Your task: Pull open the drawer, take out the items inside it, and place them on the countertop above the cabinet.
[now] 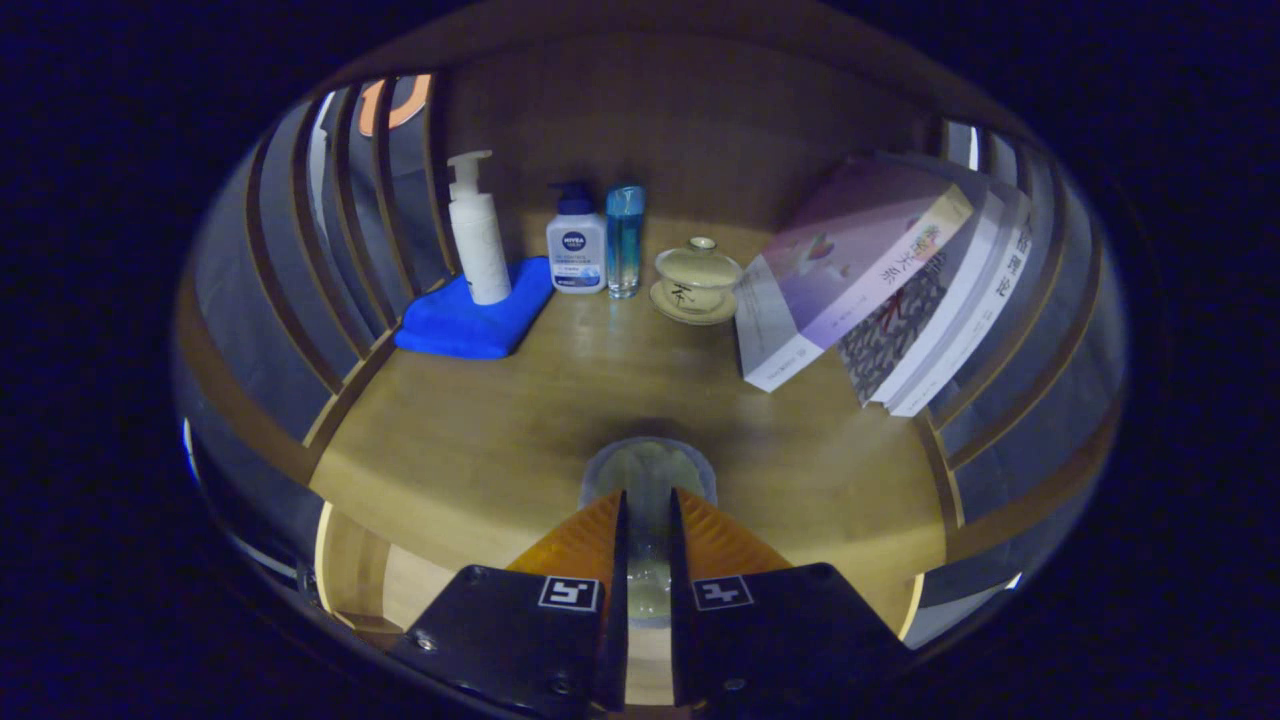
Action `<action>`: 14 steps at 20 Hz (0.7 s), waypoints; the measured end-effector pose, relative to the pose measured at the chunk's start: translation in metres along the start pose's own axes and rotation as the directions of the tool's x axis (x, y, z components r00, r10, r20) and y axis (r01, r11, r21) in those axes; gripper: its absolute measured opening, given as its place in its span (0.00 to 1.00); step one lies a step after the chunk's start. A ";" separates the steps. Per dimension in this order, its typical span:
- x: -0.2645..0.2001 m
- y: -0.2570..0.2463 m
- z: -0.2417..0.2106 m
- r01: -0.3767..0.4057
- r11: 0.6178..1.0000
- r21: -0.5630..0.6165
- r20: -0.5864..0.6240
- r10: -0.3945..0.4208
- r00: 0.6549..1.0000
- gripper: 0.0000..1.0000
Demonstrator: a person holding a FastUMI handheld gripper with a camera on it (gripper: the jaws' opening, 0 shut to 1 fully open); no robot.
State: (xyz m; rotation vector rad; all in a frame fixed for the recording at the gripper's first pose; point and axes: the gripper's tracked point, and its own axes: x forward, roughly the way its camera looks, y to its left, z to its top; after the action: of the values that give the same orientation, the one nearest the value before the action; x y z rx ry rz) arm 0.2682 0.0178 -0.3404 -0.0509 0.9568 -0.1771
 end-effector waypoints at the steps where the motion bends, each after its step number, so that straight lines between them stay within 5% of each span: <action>1: 0.002 0.000 0.003 0.008 1.000 -0.001 0.006 -0.008 1.000 0.21; 14: 0.022 0.005 0.017 0.036 0.999 -0.016 0.076 -0.035 0.996 0.24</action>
State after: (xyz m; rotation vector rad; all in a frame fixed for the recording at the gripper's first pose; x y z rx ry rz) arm 0.2951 0.0182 -0.3484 -0.0899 0.8819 -0.1984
